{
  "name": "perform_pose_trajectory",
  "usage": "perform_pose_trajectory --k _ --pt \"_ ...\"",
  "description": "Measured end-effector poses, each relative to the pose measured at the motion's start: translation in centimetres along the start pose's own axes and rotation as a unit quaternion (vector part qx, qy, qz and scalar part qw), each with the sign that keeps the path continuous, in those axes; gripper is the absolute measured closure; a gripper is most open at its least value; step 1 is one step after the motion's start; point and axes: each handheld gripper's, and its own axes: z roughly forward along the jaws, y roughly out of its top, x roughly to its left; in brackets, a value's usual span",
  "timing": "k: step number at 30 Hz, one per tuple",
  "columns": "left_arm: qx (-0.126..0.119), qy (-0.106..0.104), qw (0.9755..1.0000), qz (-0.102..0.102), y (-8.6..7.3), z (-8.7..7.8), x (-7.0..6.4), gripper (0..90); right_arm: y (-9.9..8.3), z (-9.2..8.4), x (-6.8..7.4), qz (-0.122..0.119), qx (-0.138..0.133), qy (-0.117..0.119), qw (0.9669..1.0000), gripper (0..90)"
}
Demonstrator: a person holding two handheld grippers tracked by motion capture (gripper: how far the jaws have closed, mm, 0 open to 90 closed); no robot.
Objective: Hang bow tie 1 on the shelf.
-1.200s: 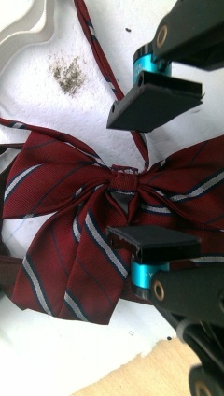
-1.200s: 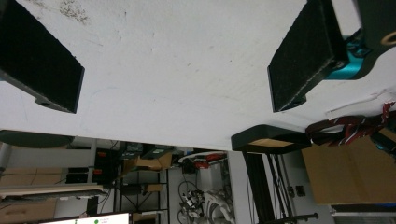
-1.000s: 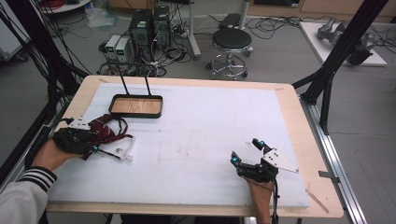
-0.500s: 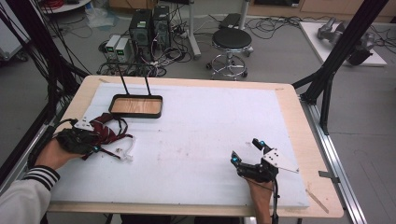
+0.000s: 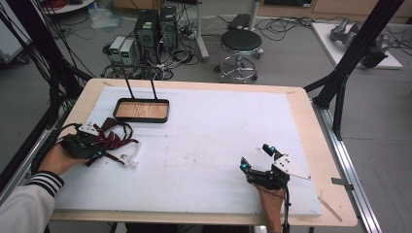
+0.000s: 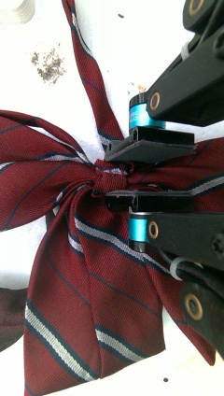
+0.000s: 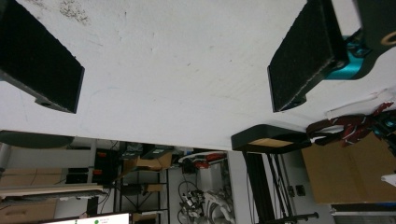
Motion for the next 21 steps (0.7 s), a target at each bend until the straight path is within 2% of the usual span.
perform_pose_trajectory --k 8,21 --pt "-0.009 0.005 0.9999 -0.001 -0.1 -0.4 -0.2 75.1 0.0 0.0 0.0 -0.002 -0.001 0.0 1.0 2.8" --pt "-0.072 0.016 0.9972 -0.008 -0.4 -3.1 0.0 75.0 0.0 0.0 0.0 -0.001 0.0 0.0 1.0 2.8"
